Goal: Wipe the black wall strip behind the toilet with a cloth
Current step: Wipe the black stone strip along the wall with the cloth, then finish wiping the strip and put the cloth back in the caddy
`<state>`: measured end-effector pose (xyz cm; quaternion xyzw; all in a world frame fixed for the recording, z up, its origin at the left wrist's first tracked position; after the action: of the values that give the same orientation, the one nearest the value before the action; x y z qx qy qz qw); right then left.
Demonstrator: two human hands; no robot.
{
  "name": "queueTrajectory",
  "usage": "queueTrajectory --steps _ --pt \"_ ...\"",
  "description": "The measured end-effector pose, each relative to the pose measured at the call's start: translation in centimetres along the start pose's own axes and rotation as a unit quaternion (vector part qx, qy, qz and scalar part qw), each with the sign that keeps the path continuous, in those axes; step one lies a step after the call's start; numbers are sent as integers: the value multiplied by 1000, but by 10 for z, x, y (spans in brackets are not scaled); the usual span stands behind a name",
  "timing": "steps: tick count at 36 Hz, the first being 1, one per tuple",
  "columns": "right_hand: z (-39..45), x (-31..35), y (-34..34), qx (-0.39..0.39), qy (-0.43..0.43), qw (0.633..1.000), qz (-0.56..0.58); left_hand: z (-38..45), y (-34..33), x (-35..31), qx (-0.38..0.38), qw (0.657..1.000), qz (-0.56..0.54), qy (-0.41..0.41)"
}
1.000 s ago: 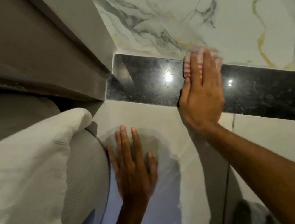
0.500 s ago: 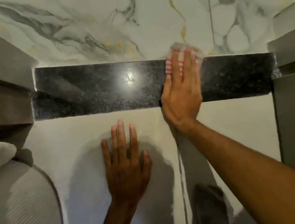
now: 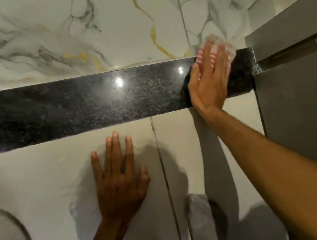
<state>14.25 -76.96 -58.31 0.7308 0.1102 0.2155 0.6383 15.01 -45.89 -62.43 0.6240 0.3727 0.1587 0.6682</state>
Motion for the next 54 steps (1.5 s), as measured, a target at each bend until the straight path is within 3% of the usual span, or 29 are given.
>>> queueTrajectory --steps 4,7,10,13,16,20,24,28,32,35,40,44,46,54 --pt "-74 58 -13 61 134 987 56 1 7 1 7 1000 -18 15" --pt "-136 61 -8 155 72 969 178 5 24 -4 51 997 -46 29" --pt "-184 64 12 272 60 947 160 7 63 -7 100 992 -53 57" --pt "-220 67 59 376 59 915 133 0 143 -6 50 983 -111 140" --pt "-249 92 146 396 75 899 174 -23 237 -13 15 962 -157 222" --pt "-294 143 283 372 138 887 237 -83 350 -31 86 915 -197 343" --pt "-339 176 403 336 176 896 231 -152 468 -60 126 886 -244 373" --pt "-386 213 501 413 159 853 277 -200 581 -77 75 901 -252 345" --pt "-438 248 550 428 214 836 268 -246 649 -64 39 930 -201 307" --pt "-484 273 558 431 233 838 241 -282 672 -34 54 949 -107 292" --pt "-559 317 538 447 258 831 206 -328 673 35 117 953 -30 276" --pt "-602 342 470 462 261 837 135 -338 669 95 46 946 -86 309" --pt "-614 348 430 465 247 844 106 -338 651 121 55 942 -91 317" --pt "-633 340 293 429 195 881 32 -299 576 173 18 970 -35 239"
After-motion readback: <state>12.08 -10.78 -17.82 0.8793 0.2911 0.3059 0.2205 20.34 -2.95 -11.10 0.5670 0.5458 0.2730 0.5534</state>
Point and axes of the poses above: each hand's wrist, its own z-axis towards the middle knuckle, its own y-axis out of the back of the hand, x = y × z, the point moved 8 cm from there along z, towards the middle knuckle, and after that the axes turned 5 degrees about -z, right-handed, at the moved point
